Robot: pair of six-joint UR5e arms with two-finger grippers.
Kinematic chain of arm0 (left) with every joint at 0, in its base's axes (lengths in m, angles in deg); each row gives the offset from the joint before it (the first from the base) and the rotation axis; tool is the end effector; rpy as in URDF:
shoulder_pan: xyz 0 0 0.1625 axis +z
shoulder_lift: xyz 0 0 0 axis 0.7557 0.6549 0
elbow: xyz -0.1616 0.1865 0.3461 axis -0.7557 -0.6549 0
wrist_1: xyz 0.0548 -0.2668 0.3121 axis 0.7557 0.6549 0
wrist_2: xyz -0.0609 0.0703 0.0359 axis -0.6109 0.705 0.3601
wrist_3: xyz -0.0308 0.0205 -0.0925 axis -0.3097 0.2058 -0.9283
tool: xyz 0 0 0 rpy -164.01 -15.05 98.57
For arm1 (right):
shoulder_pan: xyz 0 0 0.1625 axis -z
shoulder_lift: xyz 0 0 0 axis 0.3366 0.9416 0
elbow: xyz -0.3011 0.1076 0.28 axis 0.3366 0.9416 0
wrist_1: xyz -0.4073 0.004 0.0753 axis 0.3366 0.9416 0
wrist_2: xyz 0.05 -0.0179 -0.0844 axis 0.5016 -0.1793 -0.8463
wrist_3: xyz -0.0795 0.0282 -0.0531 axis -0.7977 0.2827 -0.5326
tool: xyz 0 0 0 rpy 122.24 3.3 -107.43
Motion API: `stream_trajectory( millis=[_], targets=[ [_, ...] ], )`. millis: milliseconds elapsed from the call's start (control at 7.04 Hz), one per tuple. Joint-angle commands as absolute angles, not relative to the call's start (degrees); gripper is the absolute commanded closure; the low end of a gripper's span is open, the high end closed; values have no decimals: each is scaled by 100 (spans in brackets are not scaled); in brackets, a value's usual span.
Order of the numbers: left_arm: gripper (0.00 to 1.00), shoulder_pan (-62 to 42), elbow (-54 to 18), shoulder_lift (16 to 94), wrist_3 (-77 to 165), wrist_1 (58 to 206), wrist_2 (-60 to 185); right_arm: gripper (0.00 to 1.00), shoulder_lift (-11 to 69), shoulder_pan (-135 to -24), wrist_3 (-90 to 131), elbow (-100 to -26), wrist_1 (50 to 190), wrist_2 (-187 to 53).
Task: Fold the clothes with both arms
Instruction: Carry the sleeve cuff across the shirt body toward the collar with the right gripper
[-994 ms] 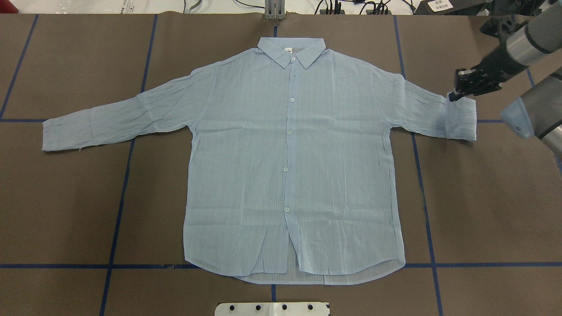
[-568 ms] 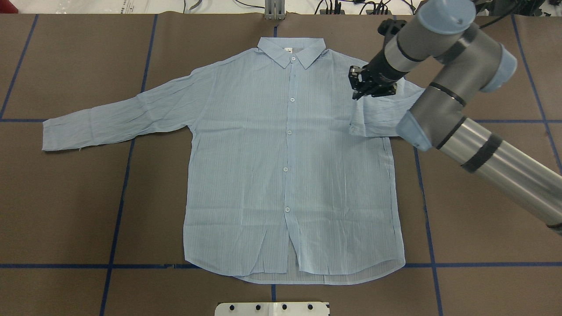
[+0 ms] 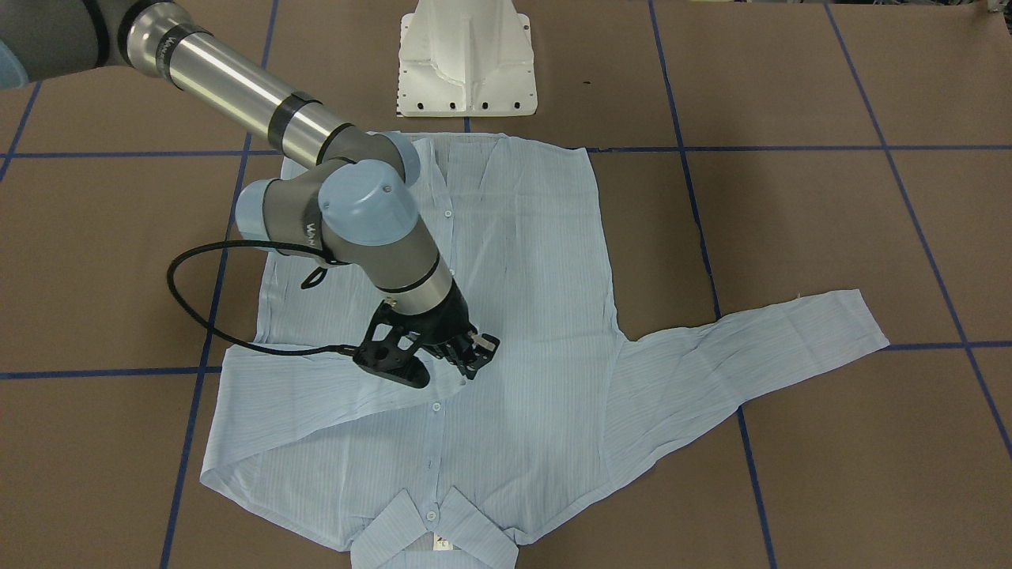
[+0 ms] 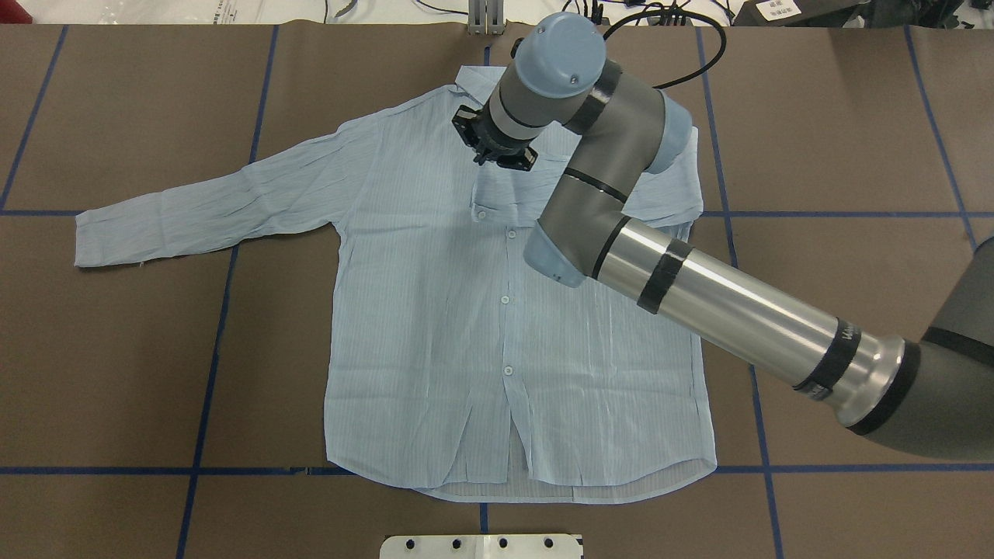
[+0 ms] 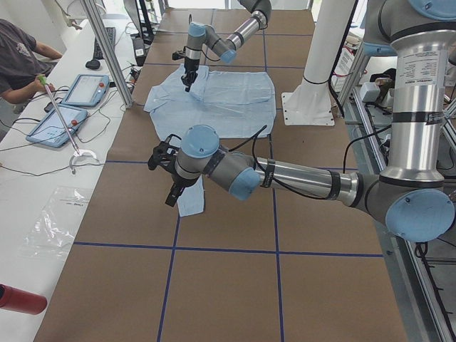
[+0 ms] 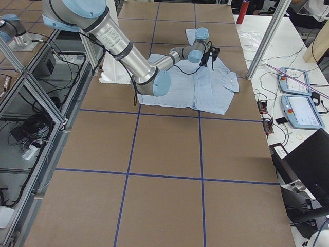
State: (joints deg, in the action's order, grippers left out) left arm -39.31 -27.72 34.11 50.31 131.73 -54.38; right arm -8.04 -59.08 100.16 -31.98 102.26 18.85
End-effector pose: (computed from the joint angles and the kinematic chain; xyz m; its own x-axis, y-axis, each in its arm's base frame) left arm -0.0445 -0.4978 0.5228 0.6444 0.3204 -0.6943 0.0719 0.8785 0.4722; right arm -0.5774 -0.6056 0.1662 0.3432 0.4138 0.8432 -0.4260 0.8687 -0.2529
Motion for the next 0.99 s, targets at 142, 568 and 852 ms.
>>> stream_trajectory(
  millis=[142, 568, 852],
  targets=[
    [0, -3793, -2717, 3417, 5055, 13183, -5439, 100, -1572, -5528, 10541, -2340, 10022, 1184],
    [0, -3101, -2307, 3434, 5029, 13602, -5342, 1, -1598, -5256, 10778, -2216, 9784, 789],
    [0, -2493, -1500, 3452, 4341, 14857, -4799, 1, -1677, -5184, 10787, -2216, 9792, 751]
  ],
)
